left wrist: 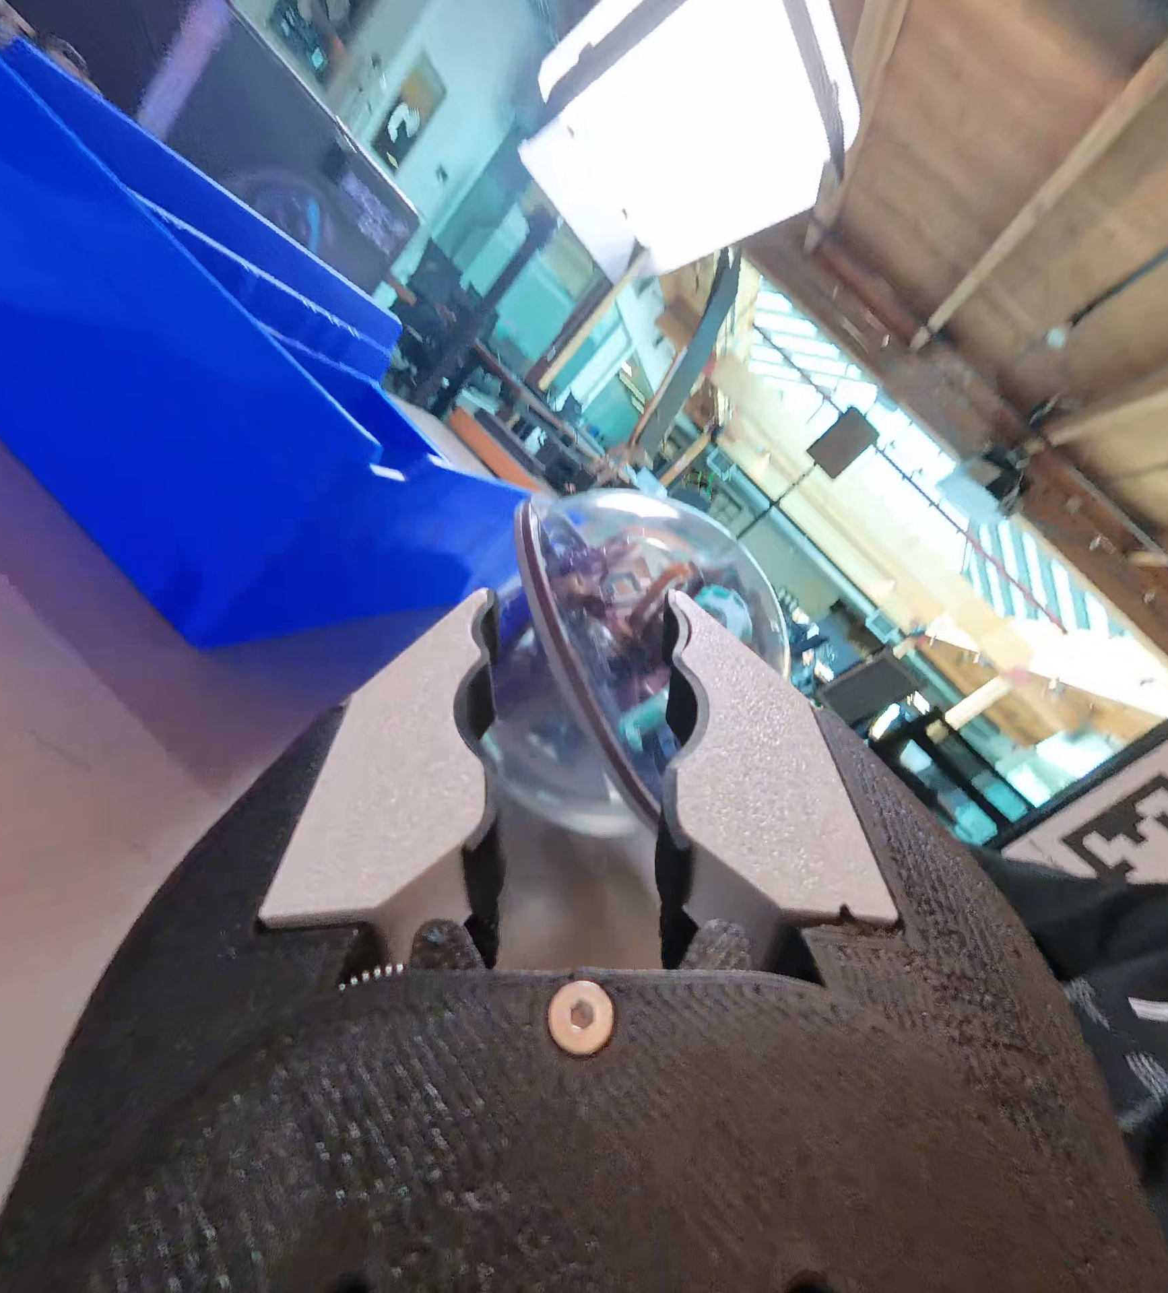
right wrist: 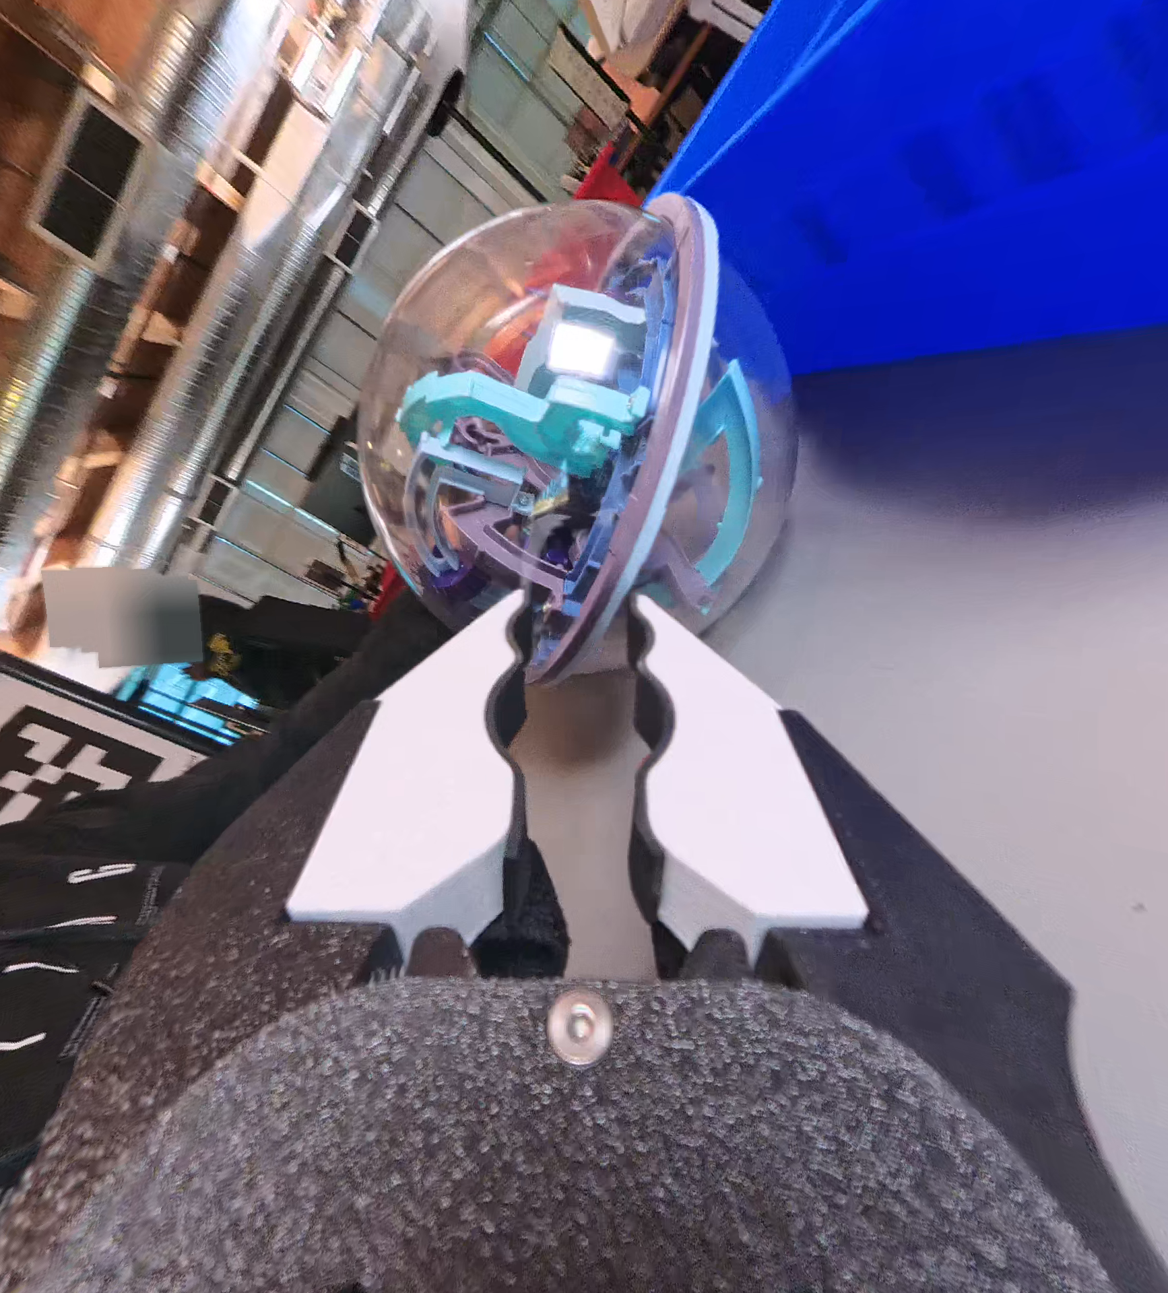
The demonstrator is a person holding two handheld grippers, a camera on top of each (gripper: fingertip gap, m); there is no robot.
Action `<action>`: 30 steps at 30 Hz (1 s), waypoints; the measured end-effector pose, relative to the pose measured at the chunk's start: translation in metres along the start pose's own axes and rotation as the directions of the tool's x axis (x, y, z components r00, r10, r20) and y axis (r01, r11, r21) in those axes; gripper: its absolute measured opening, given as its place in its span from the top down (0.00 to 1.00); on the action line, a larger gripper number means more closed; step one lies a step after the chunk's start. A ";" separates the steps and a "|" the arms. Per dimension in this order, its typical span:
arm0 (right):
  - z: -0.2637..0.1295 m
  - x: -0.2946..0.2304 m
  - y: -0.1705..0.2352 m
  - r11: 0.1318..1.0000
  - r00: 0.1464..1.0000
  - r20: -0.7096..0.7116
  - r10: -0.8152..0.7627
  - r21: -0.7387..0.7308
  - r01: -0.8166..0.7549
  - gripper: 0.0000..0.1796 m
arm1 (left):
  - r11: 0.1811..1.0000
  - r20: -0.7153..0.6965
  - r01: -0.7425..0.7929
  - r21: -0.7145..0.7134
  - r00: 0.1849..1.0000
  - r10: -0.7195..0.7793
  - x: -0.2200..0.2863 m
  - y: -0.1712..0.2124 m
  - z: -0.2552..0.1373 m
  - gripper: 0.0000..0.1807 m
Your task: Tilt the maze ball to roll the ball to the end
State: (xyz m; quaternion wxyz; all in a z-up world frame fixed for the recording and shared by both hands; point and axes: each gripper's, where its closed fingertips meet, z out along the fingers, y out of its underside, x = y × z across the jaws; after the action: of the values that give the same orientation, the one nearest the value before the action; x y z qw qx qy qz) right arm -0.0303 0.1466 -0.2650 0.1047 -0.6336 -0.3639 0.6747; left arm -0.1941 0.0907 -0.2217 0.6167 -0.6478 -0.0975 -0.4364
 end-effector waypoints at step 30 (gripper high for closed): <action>-0.036 -0.046 0.013 0.744 0.735 0.210 -0.645 -0.044 0.666 0.96 | 0.826 -0.367 -0.361 -0.433 0.908 0.205 0.053 0.100 -0.006 0.71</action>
State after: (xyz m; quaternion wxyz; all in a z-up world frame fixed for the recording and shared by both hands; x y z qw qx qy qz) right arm 0.0151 0.1226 -0.2350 0.2652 -0.4053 -0.6105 0.6266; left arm -0.0982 0.0418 -0.2578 0.4973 -0.7151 0.2111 -0.4435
